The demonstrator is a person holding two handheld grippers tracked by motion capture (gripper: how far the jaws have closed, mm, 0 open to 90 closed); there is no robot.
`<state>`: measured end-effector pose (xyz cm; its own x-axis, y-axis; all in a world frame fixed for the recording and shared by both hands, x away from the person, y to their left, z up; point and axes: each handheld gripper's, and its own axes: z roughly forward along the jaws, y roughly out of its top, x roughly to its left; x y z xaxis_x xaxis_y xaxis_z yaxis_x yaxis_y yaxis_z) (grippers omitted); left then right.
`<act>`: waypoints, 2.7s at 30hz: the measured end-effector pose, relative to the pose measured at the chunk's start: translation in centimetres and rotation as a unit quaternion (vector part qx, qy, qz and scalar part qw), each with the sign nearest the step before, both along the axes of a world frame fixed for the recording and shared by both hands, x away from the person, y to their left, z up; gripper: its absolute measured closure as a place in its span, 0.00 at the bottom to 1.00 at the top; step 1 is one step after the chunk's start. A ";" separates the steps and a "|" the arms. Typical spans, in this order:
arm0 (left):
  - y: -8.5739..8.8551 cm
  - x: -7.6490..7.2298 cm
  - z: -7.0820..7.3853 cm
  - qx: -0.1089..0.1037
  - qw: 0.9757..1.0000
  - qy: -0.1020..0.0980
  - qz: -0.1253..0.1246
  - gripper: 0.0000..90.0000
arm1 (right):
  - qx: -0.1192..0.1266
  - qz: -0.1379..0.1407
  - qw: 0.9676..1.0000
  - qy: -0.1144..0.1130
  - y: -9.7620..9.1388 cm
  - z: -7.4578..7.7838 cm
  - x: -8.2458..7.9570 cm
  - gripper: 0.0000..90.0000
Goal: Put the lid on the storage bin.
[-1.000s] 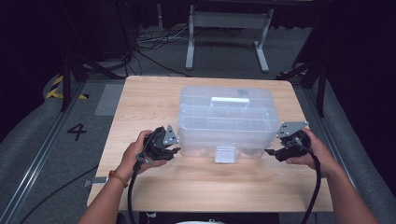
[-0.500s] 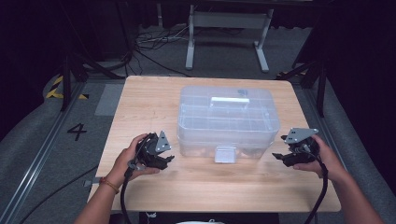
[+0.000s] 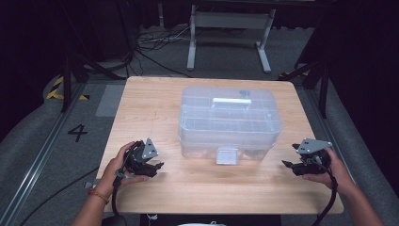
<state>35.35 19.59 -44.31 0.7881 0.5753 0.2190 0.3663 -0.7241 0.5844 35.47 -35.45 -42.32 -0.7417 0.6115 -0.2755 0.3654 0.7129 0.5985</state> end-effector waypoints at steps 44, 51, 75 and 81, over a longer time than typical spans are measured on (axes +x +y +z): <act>6.1 -2.7 -4.0 -0.119 0.988 0.048 0.090 0.17 | 0.161 -0.156 0.974 0.031 -8.3 -6.6 -2.8 0.21; 6.0 -2.8 -4.0 -0.119 0.986 0.047 0.103 0.17 | 0.161 -0.156 0.974 0.030 -8.3 -6.6 -2.8 0.21; 6.0 -2.7 -4.0 -0.120 0.986 0.047 0.107 0.17 | 0.161 -0.162 0.973 0.030 -8.2 -6.6 -2.8 0.21; 6.0 -2.7 -4.0 -0.120 0.986 0.046 0.106 0.17 | 0.161 -0.162 0.973 0.030 -8.2 -6.6 -2.8 0.21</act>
<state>32.64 25.63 -48.29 0.6549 0.7556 -0.0108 0.5545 -0.4707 0.6862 32.63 -43.67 -48.90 -0.5041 0.8636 0.0063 0.5809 0.3336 0.7425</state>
